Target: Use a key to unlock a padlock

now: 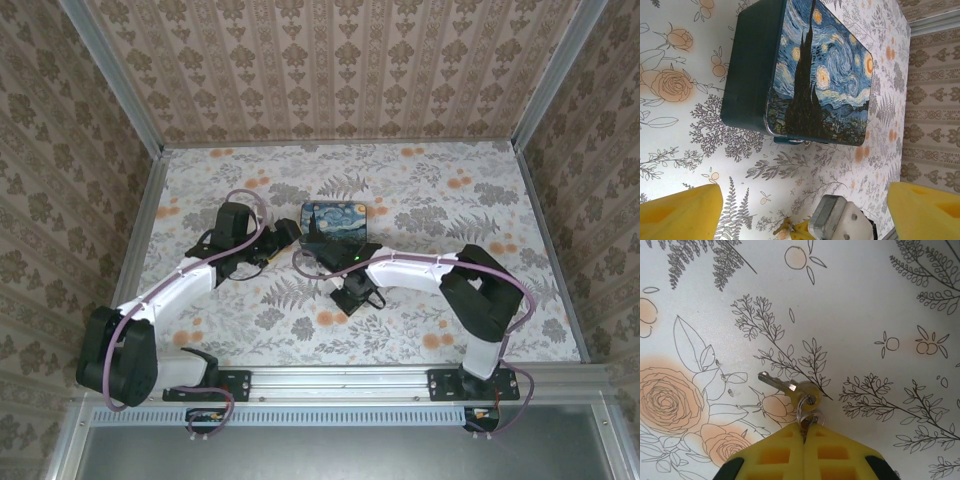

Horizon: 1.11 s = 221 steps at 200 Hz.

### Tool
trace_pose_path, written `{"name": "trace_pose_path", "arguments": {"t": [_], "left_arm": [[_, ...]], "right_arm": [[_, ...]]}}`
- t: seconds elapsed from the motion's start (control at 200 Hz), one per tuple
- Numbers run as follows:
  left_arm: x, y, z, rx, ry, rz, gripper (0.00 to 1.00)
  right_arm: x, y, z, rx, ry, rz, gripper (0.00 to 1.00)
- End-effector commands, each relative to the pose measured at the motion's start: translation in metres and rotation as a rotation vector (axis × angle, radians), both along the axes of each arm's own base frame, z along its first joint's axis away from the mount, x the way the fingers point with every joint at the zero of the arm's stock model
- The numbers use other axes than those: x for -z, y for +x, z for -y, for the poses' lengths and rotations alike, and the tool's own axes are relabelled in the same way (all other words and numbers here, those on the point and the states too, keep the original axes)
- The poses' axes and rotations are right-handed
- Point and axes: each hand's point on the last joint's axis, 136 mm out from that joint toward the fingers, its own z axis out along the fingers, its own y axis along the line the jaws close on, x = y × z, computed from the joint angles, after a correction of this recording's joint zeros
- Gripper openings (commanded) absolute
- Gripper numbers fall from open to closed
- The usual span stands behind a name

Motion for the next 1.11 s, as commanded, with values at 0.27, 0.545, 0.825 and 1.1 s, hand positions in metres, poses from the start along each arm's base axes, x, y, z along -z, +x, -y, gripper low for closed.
{"name": "trace_pose_path", "arguments": {"t": [0.27, 0.545, 0.825, 1.1], "left_arm": [[0.007, -0.003, 0.003, 0.005, -0.009, -0.022, 0.87], [0.012, -0.006, 0.008, 0.019, -0.008, -0.033, 0.87], [0.013, -0.004, 0.01, 0.018, -0.008, -0.034, 0.87], [0.018, -0.015, 0.03, 0.052, -0.038, -0.06, 0.87]], "right_arm": [[-0.017, 0.0, -0.009, 0.107, 0.194, -0.029, 0.0], [-0.022, 0.001, -0.009, 0.125, 0.22, -0.029, 0.0], [-0.024, 0.0, -0.009, 0.128, 0.233, -0.029, 0.0], [-0.047, 0.004, -0.015, 0.164, 0.341, -0.04, 0.0]]}}
